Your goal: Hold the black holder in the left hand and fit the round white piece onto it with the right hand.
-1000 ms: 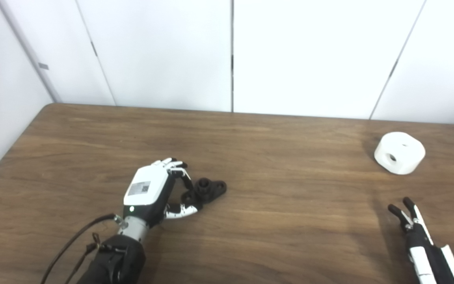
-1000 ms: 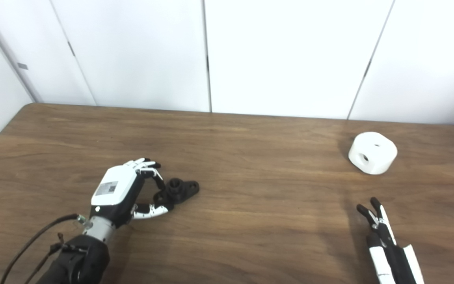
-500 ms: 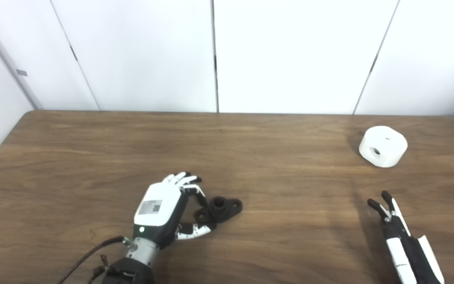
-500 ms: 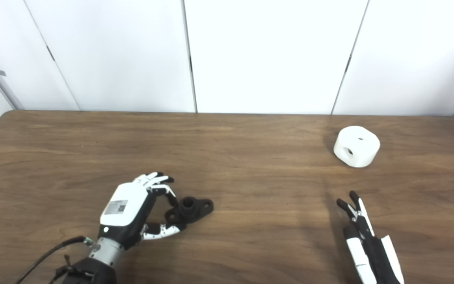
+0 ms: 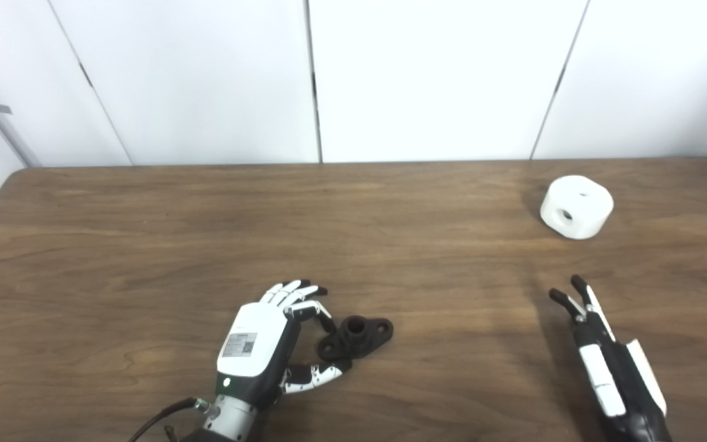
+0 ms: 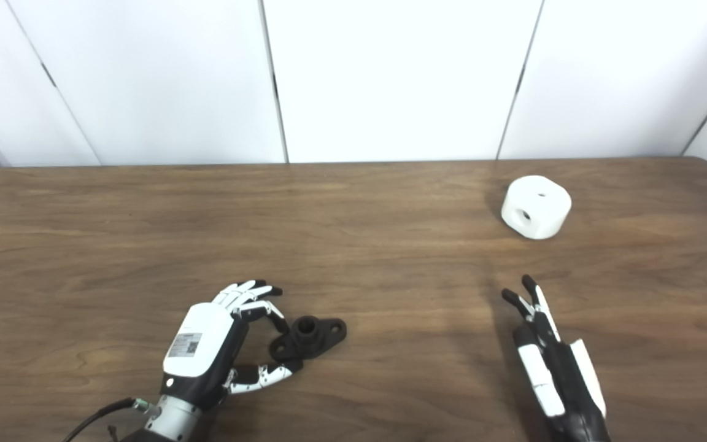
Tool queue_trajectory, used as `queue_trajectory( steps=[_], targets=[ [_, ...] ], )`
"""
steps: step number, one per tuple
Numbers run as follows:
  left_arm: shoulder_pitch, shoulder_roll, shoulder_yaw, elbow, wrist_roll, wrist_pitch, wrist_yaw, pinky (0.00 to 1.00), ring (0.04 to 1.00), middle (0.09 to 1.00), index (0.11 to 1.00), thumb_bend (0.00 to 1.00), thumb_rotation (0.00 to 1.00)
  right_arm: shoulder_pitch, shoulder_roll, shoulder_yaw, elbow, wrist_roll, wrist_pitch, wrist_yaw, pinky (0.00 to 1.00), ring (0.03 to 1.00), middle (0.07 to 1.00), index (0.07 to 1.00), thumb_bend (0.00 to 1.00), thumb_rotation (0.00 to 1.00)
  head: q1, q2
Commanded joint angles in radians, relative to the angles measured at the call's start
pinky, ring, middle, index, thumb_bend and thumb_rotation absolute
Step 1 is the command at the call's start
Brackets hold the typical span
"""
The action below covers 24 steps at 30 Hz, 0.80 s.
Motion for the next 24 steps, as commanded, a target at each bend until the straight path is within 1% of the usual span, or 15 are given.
queue_trajectory(
  steps=[1, 5, 9, 13, 14, 16, 20, 21, 22, 24],
  targets=[
    [0.022, -0.005, -0.034, 0.014, 0.026, -0.030, -0.026, 0.91, 0.882, 0.814, 0.488, 0.52, 0.04, 0.016, 0.004, 0.014, -0.015, -0.001, 0.025, 0.017, 1.00, 0.981, 0.915, 1.000, 0.57, 1.00, 0.000, 0.001],
    [0.027, -0.004, -0.044, 0.008, 0.039, -0.030, -0.029, 0.91, 0.882, 0.815, 0.488, 0.52, 0.05, 0.017, 0.001, 0.014, -0.026, -0.003, 0.043, 0.019, 1.00, 0.985, 0.923, 1.000, 0.59, 1.00, -0.007, 0.005],
    [0.033, -0.005, -0.046, 0.005, 0.030, -0.039, -0.025, 0.90, 0.881, 0.811, 0.488, 0.52, 0.04, 0.017, 0.005, 0.011, -0.029, 0.001, 0.042, 0.014, 1.00, 0.985, 0.917, 1.000, 0.57, 1.00, -0.007, 0.006],
    [0.038, -0.006, -0.048, 0.002, 0.027, -0.043, -0.025, 0.90, 0.882, 0.812, 0.488, 0.52, 0.04, 0.017, 0.008, -0.003, -0.043, 0.030, 0.045, 0.011, 1.00, 0.987, 0.916, 1.000, 0.55, 1.00, -0.011, 0.006],
    [0.038, -0.006, -0.048, 0.003, 0.028, -0.046, -0.024, 0.90, 0.880, 0.812, 0.488, 0.52, 0.04, 0.016, 0.004, -0.009, -0.057, 0.037, 0.056, 0.012, 1.00, 0.991, 0.918, 1.000, 0.54, 1.00, -0.019, 0.007],
    [0.037, -0.006, -0.049, 0.005, 0.031, -0.049, -0.026, 0.89, 0.876, 0.808, 0.488, 0.52, 0.04, 0.009, -0.008, -0.026, -0.083, 0.045, 0.074, 0.012, 1.00, 0.999, 0.931, 1.000, 0.57, 1.00, -0.023, 0.005],
    [0.036, -0.008, -0.047, 0.011, 0.027, -0.048, -0.038, 0.89, 0.875, 0.809, 0.488, 0.52, 0.05, -0.019, -0.031, -0.066, -0.111, 0.032, 0.082, 0.000, 1.00, 1.000, 0.950, 1.000, 0.58, 1.00, -0.027, 0.003],
    [0.037, -0.008, -0.045, 0.013, 0.023, -0.049, -0.039, 0.89, 0.876, 0.809, 0.488, 0.52, 0.05, -0.030, -0.036, -0.077, -0.120, 0.032, 0.088, -0.003, 1.00, 0.999, 0.955, 1.000, 0.56, 1.00, -0.027, 0.003],
    [0.037, -0.008, -0.044, 0.016, 0.019, -0.050, -0.039, 0.89, 0.877, 0.808, 0.488, 0.52, 0.05, -0.040, -0.041, -0.086, -0.129, 0.031, 0.097, -0.004, 1.00, 0.997, 0.958, 1.000, 0.55, 0.99, -0.057, -0.004],
    [0.036, -0.007, -0.041, 0.020, 0.011, -0.053, -0.040, 0.89, 0.877, 0.809, 0.488, 0.52, 0.04, -0.062, -0.055, -0.105, -0.149, 0.028, 0.123, 0.000, 1.00, 0.996, 0.971, 1.000, 0.53, 0.97, -0.066, -0.006]
  ],
)
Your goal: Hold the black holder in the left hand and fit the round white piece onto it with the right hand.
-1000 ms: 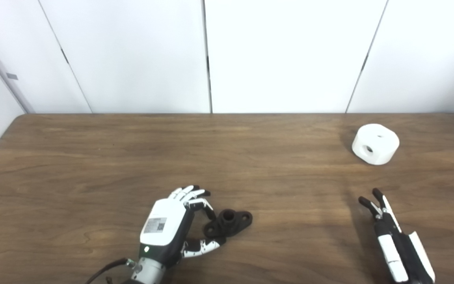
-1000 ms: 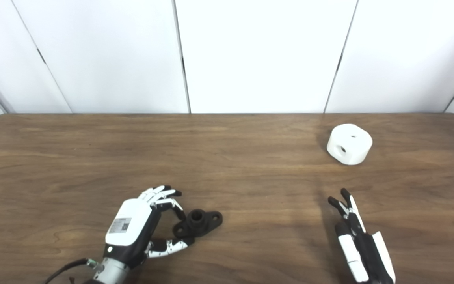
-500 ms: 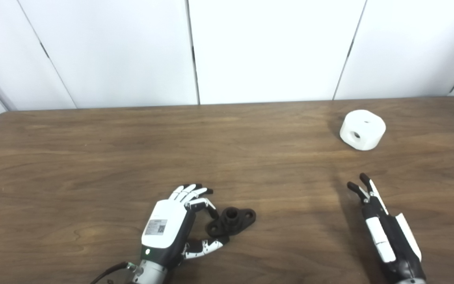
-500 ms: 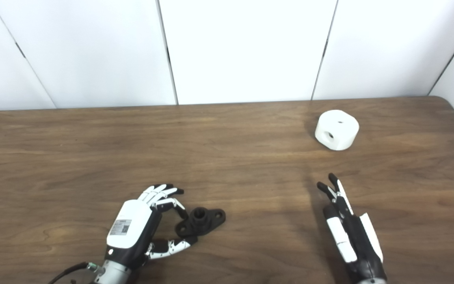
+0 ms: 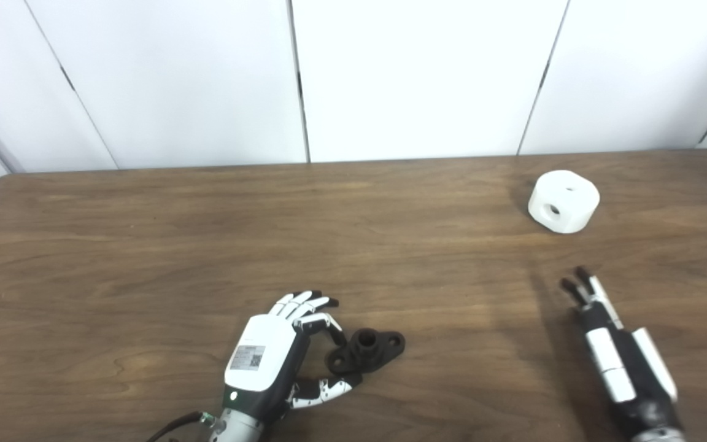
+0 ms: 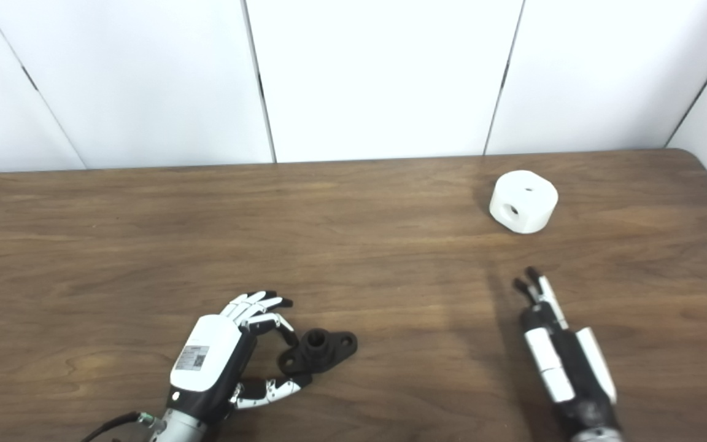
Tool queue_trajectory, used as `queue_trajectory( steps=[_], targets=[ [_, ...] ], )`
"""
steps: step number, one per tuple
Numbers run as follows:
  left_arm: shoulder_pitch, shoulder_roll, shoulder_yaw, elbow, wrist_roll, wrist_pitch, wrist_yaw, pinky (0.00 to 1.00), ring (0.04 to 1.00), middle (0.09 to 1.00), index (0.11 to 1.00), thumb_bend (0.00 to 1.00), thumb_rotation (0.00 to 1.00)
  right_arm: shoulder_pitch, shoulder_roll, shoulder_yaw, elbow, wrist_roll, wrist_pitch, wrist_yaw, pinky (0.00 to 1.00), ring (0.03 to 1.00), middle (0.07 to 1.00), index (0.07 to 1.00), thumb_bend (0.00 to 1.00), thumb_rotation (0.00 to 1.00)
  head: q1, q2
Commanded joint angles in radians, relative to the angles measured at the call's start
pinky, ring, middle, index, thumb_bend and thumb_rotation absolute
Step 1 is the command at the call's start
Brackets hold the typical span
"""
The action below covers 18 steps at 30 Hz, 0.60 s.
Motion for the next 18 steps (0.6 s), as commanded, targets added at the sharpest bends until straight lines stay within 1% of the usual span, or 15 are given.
queue_trajectory(
  steps=[1, 3, 6, 7, 8, 10, 11, 13, 15, 18],
  targets=[
    [0.017, 0.005, -0.015, 0.024, 0.003, -0.021, -0.032, 0.89, 0.875, 0.808, 0.488, 0.52, 0.04, -0.047, -0.025, -0.020, -0.065, -0.003, 0.009, -0.002, 1.00, 0.997, 0.974, 1.000, 0.53, 0.96, -0.009, -0.001],
    [0.015, 0.005, -0.012, 0.026, -0.002, -0.020, -0.037, 0.88, 0.871, 0.805, 0.488, 0.52, 0.04, -0.069, -0.034, -0.032, -0.079, -0.027, 0.036, -0.009, 1.00, 0.997, 0.967, 0.996, 0.55, 0.93, -0.019, -0.003],
    [0.014, 0.005, -0.011, 0.023, -0.004, -0.017, -0.047, 0.87, 0.869, 0.805, 0.488, 0.52, 0.04, -0.099, -0.061, -0.043, -0.096, -0.074, 0.068, -0.005, 1.00, 1.000, 0.973, 0.999, 0.56, 0.93, -0.019, -0.003],
    [0.012, 0.004, -0.011, 0.027, -0.007, -0.020, -0.045, 0.87, 0.868, 0.804, 0.488, 0.52, 0.04, -0.113, -0.071, -0.048, -0.100, -0.094, 0.083, -0.005, 1.00, 1.000, 0.975, 1.000, 0.57, 0.93, -0.062, -0.015],
    [0.012, 0.005, -0.010, 0.030, -0.009, -0.022, -0.045, 0.87, 0.868, 0.804, 0.488, 0.52, 0.04, -0.126, -0.082, -0.051, -0.103, -0.112, 0.097, -0.004, 1.00, 0.995, 0.975, 0.996, 0.56, 0.91, -0.062, -0.015],
    [0.010, 0.005, -0.010, 0.037, -0.009, -0.027, -0.041, 0.87, 0.868, 0.803, 0.488, 0.52, 0.04, -0.148, -0.099, -0.054, -0.105, -0.146, 0.121, -0.005, 0.99, 0.984, 0.973, 0.989, 0.57, 0.88, -0.090, -0.027],
    [0.009, 0.006, -0.010, 0.040, -0.007, -0.028, -0.040, 0.87, 0.865, 0.801, 0.488, 0.52, 0.04, -0.162, -0.109, -0.056, -0.107, -0.161, 0.134, -0.003, 0.94, 0.969, 0.965, 0.984, 0.58, 0.87, -0.101, -0.032],
    [0.008, 0.007, -0.010, 0.044, -0.003, -0.031, -0.036, 0.86, 0.863, 0.799, 0.488, 0.52, 0.04, -0.185, -0.125, -0.062, -0.104, -0.173, 0.149, -0.001, 0.92, 0.959, 0.960, 0.978, 0.58, 0.85, -0.111, -0.037],
    [0.007, 0.007, -0.008, 0.048, -0.003, -0.034, -0.034, 0.86, 0.858, 0.793, 0.487, 0.52, 0.04, -0.206, -0.140, -0.066, -0.097, -0.180, 0.159, 0.002, 0.95, 0.964, 0.963, 0.979, 0.57, 0.81, -0.124, -0.044],
    [0.006, 0.009, -0.006, 0.058, -0.009, -0.045, -0.028, 0.85, 0.855, 0.791, 0.487, 0.52, 0.04, -0.237, -0.172, -0.068, -0.086, -0.212, 0.184, 0.009, 0.95, 0.966, 0.967, 0.984, 0.59, 0.81, -0.136, -0.056]
  ],
)
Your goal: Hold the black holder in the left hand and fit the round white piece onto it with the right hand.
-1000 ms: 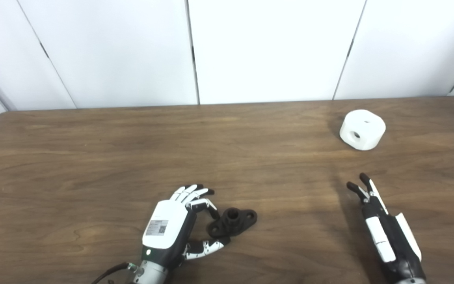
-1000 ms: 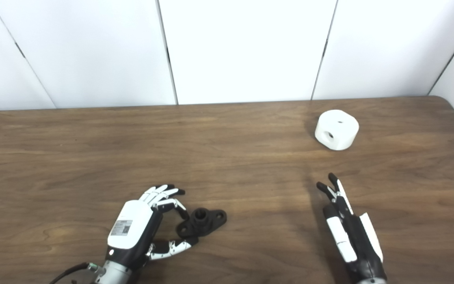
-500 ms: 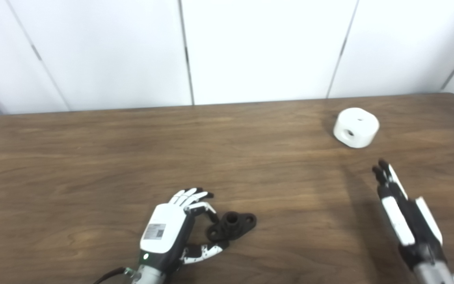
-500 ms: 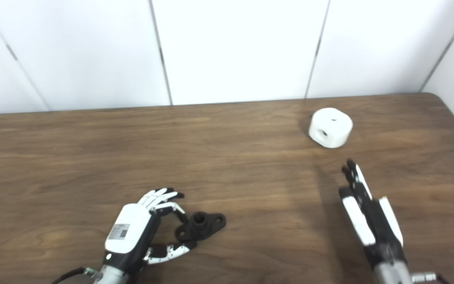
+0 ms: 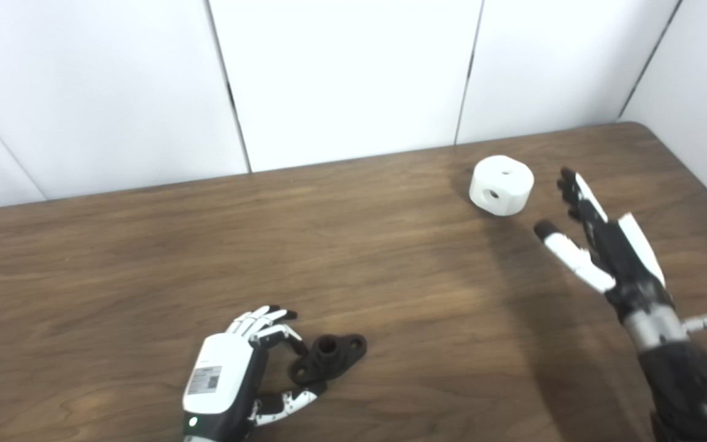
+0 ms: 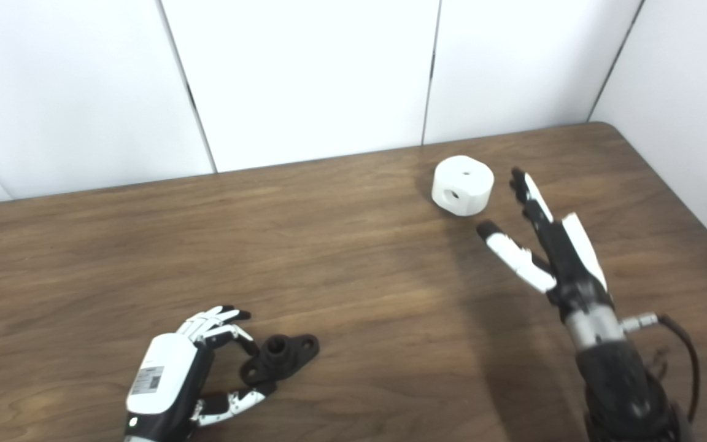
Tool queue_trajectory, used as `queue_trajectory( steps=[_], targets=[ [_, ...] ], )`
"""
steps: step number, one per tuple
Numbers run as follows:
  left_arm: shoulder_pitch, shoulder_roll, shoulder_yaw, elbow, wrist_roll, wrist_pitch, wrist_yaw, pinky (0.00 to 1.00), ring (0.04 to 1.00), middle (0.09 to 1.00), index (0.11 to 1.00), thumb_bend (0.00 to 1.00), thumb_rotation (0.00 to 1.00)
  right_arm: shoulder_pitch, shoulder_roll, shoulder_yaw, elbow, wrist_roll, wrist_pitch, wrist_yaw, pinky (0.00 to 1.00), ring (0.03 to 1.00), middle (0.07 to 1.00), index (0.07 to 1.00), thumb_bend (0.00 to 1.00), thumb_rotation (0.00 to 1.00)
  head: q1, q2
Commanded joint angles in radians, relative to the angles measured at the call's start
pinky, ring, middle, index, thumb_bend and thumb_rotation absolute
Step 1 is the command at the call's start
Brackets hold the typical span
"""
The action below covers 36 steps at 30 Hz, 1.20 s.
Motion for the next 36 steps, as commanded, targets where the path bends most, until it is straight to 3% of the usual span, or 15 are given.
queue_trajectory(
  steps=[1, 4, 7, 12, 15, 21, 27, 36],
  targets=[
    [0.011, 0.011, -0.010, 0.047, 0.003, -0.023, -0.018, 0.85, 0.855, 0.791, 0.487, 0.52, 0.04, -0.043, -0.042, -0.011, -0.015, -0.027, 0.002, 0.006, 0.95, 0.966, 0.969, 0.985, 0.59, 0.81, -0.010, -0.010],
    [0.011, 0.014, -0.006, 0.051, -0.003, -0.032, -0.021, 0.85, 0.852, 0.790, 0.487, 0.52, 0.04, -0.083, -0.074, -0.004, 0.011, -0.070, 0.019, 0.017, 0.92, 0.955, 0.974, 0.988, 0.58, 0.75, -0.020, -0.020],
    [0.012, 0.016, -0.002, 0.048, 0.001, -0.034, -0.027, 0.84, 0.850, 0.788, 0.487, 0.52, 0.04, -0.134, -0.100, 0.007, 0.041, -0.114, 0.066, 0.032, 0.88, 0.936, 0.969, 0.967, 0.63, 0.68, -0.029, -0.025],
    [0.015, 0.019, 0.000, 0.041, 0.005, -0.032, -0.035, 0.83, 0.846, 0.786, 0.487, 0.52, 0.04, -0.218, -0.150, 0.052, 0.093, -0.186, 0.138, 0.074, 0.96, 0.991, 0.974, 0.953, 0.70, 0.60, -0.033, -0.025],
    [0.018, 0.017, 0.002, 0.034, 0.005, -0.027, -0.041, 0.83, 0.846, 0.783, 0.487, 0.52, 0.04, -0.278, -0.185, 0.093, 0.155, -0.239, 0.155, 0.106, 0.95, 1.000, 0.967, 0.937, 0.74, 0.53, -0.030, -0.024],
    [0.022, 0.016, 0.000, 0.021, 0.021, -0.018, -0.052, 0.83, 0.846, 0.784, 0.487, 0.52, 0.04, -0.366, -0.187, 0.115, 0.268, -0.319, 0.159, 0.166, 0.91, 1.000, 0.990, 0.928, 0.81, 0.44, -0.026, -0.020],
    [0.024, 0.011, 0.001, 0.018, 0.021, -0.019, -0.050, 0.83, 0.846, 0.786, 0.487, 0.52, 0.04, -0.427, -0.195, 0.165, 0.392, -0.359, 0.150, 0.142, 0.90, 1.000, 0.989, 0.900, 0.85, 0.38, -0.023, -0.018],
    [0.026, 0.009, 0.001, 0.015, 0.019, -0.019, -0.057, 0.83, 0.848, 0.788, 0.487, 0.52, 0.04, -0.497, -0.192, 0.216, 0.533, -0.387, 0.137, 0.104, 0.96, 1.000, 0.984, 0.869, 0.83, 0.39, -0.022, -0.018]
  ],
)
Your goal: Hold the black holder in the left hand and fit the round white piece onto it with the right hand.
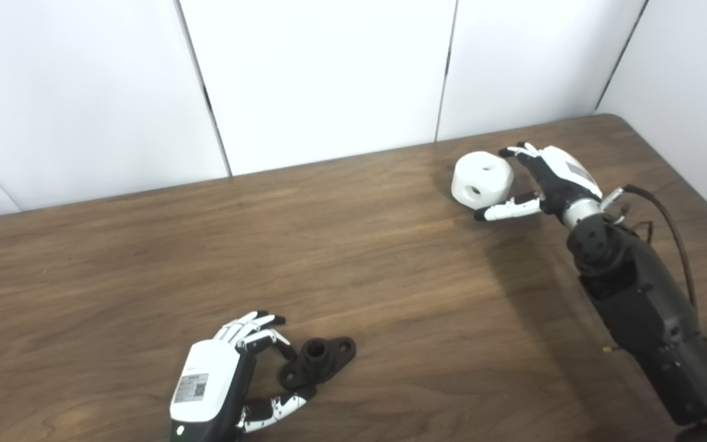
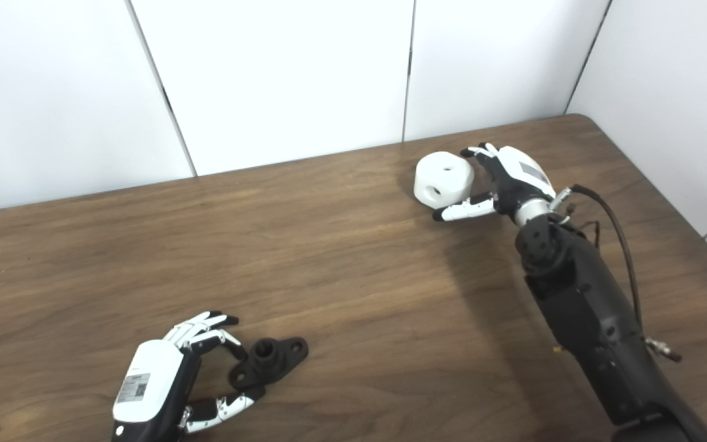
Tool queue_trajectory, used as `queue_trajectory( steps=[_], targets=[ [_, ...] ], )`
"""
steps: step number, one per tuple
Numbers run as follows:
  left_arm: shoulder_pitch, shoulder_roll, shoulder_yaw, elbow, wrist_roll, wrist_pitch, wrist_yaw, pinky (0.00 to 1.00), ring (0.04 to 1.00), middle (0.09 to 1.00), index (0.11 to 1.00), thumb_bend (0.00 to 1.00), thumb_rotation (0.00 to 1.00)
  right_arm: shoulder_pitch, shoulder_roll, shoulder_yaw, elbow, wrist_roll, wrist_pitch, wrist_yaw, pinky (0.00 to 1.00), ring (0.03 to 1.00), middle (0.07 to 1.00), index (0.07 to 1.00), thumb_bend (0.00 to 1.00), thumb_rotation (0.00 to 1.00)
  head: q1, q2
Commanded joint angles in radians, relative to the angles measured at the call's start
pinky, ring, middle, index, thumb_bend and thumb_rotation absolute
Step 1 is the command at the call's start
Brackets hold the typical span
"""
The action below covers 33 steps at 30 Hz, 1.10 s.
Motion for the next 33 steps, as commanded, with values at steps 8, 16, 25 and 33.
queue_trajectory(
  steps=[8, 16, 25, 33],
  targets=[
    [0.024, 0.008, -0.015, 0.020, 0.024, -0.001, -0.032, 0.84, 0.849, 0.790, 0.487, 0.52, 0.04, -0.076, -0.026, 0.017, 0.017, -0.023, -0.007, -0.037, 0.96, 1.000, 0.974, 0.831, 0.80, 0.40, 0.003, -0.001],
    [0.025, 0.006, -0.016, 0.016, 0.026, 0.007, -0.039, 0.84, 0.850, 0.791, 0.487, 0.52, 0.04, -0.091, -0.027, 0.025, 0.023, -0.025, -0.010, -0.052, 0.93, 1.000, 0.942, 0.814, 0.80, 0.41, 0.005, 0.000],
    [0.025, 0.006, -0.018, 0.021, 0.035, 0.010, -0.038, 0.83, 0.849, 0.791, 0.487, 0.52, 0.04, -0.103, -0.016, 0.030, 0.034, -0.045, -0.018, -0.094, 0.88, 0.991, 0.914, 0.762, 0.80, 0.39, 0.006, 0.000],
    [0.026, 0.007, -0.020, 0.013, 0.044, 0.022, -0.052, 0.84, 0.854, 0.796, 0.487, 0.52, 0.04, -0.107, 0.001, 0.029, 0.041, -0.066, -0.005, -0.123, 0.84, 0.976, 0.910, 0.727, 0.79, 0.37, 0.006, 0.006]
  ],
)
